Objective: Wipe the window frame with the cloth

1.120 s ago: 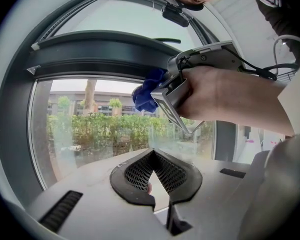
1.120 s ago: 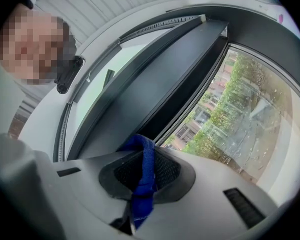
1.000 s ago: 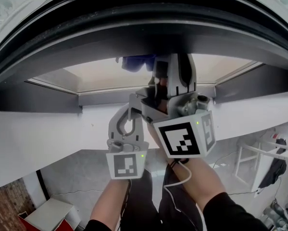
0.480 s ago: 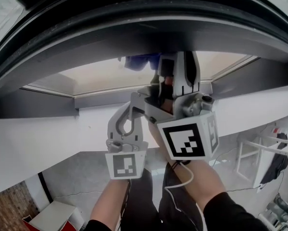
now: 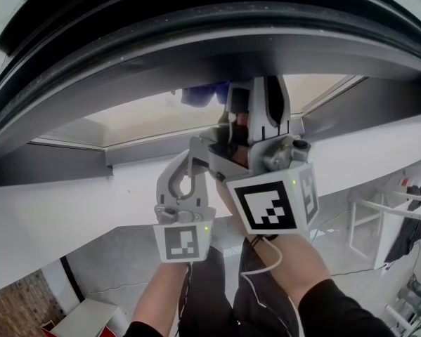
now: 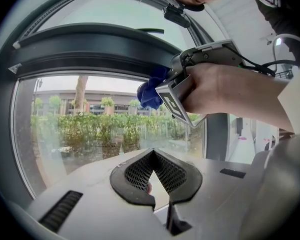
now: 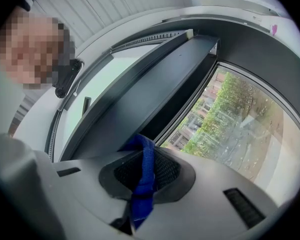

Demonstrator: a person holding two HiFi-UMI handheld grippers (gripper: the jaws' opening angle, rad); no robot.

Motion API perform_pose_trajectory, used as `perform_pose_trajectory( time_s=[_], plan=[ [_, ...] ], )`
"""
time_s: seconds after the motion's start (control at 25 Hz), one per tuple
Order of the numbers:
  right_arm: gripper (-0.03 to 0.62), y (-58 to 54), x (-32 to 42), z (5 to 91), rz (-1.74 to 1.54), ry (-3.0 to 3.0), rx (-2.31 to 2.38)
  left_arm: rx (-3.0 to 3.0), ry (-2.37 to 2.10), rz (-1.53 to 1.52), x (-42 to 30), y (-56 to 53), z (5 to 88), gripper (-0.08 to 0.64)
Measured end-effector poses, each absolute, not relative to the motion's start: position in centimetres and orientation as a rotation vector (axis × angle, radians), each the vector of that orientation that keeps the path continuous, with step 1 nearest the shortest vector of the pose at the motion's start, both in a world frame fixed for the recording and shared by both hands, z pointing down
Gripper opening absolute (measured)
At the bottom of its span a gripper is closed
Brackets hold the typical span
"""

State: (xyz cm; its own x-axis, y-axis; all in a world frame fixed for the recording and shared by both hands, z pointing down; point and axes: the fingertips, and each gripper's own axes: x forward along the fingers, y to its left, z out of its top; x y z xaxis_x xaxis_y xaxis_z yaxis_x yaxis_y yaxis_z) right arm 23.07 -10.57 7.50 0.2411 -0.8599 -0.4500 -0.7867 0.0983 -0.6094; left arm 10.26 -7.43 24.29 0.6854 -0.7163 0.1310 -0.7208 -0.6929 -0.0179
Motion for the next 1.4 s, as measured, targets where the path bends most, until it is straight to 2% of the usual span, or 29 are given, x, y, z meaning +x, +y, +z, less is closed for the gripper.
perform_pose_trajectory(
  time_s=[0.48, 0.72, 1.4],
  plan=[
    [0.023, -9.5, 26.1, 7.2, -0.091, 1.541, -1.705, 2.87, -1.184, 0.217, 13.1, -6.6, 24.6, 0.005],
    [0.023, -7.9, 30.7, 7.2, -0.09, 1.489, -1.73, 2.881, -1.156, 0.239, 16.9, -5.6, 24.3, 0.005],
    [0.023, -5.9, 35.9, 7.9, -0.04, 1.4, -1.867, 2.934, -1.053, 0.302, 20.3, -4.3, 25.2, 0.005]
  ],
)
